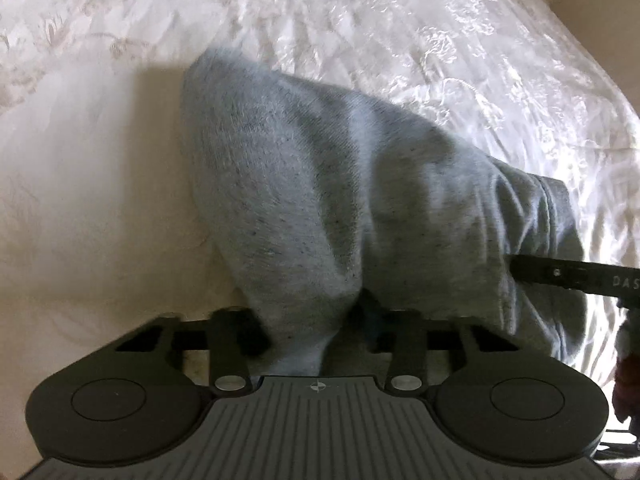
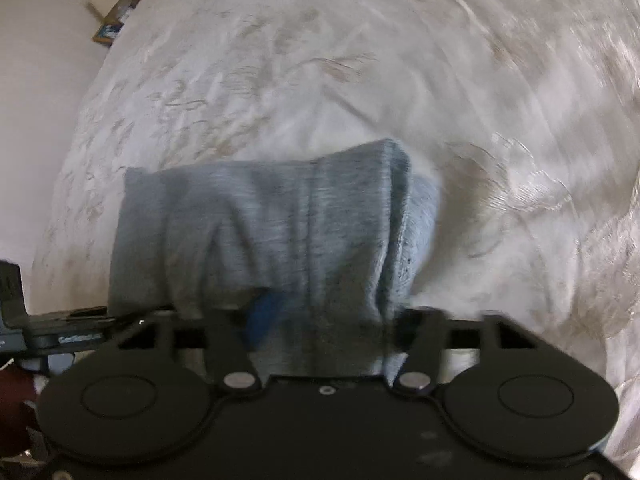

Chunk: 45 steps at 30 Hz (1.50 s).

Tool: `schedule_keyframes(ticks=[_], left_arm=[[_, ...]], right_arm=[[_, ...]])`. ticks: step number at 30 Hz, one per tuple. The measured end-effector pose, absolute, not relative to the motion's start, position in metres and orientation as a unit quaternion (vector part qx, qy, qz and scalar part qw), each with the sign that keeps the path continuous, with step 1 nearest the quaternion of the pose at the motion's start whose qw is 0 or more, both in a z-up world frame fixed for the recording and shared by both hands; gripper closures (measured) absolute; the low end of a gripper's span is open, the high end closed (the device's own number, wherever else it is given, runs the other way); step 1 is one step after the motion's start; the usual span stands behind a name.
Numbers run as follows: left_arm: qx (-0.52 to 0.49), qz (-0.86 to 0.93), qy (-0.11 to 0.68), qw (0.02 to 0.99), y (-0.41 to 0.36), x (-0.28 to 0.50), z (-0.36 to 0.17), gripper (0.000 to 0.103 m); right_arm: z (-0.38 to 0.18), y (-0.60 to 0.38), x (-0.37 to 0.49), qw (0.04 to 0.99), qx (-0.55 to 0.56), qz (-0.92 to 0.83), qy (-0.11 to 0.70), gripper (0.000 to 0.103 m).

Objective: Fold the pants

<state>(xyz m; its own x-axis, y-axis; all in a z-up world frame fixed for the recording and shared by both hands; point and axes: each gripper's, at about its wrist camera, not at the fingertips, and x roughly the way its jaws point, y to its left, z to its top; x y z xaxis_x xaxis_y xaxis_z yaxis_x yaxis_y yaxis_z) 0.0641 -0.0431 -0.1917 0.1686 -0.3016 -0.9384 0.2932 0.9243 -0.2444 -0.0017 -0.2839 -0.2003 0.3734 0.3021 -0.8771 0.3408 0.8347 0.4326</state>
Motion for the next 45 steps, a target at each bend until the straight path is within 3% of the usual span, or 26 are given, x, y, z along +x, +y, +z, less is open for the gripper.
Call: schedule_keyframes(ticks=[2, 5, 23, 45], left_arm=[[-0.005, -0.184, 0.615, 0.766, -0.042, 0.064, -0.185, 0.079], [-0.002, -0.177, 0.607, 0.775, -0.041, 0.063, -0.174, 0.081], [0.028, -0.183, 0.515, 0.837, -0.031, 0.052, -0.113, 0.084], [0.021, -0.161, 0.499, 0.851, -0.014, 0.189, -0.104, 0.082]], right_arm=[[-0.19, -0.275, -0.001, 0.786, 0.272, -0.016, 0.554, 0.069], [-0.175, -0.267, -0.002, 0.797, 0.262, -0.022, 0.543, 0.072], [-0.092, -0.231, -0.021, 0.85, 0.233, -0.011, 0.472, 0.074], [-0.087, -0.237, 0.148, 0.861, 0.229, 0.003, 0.454, 0.074]])
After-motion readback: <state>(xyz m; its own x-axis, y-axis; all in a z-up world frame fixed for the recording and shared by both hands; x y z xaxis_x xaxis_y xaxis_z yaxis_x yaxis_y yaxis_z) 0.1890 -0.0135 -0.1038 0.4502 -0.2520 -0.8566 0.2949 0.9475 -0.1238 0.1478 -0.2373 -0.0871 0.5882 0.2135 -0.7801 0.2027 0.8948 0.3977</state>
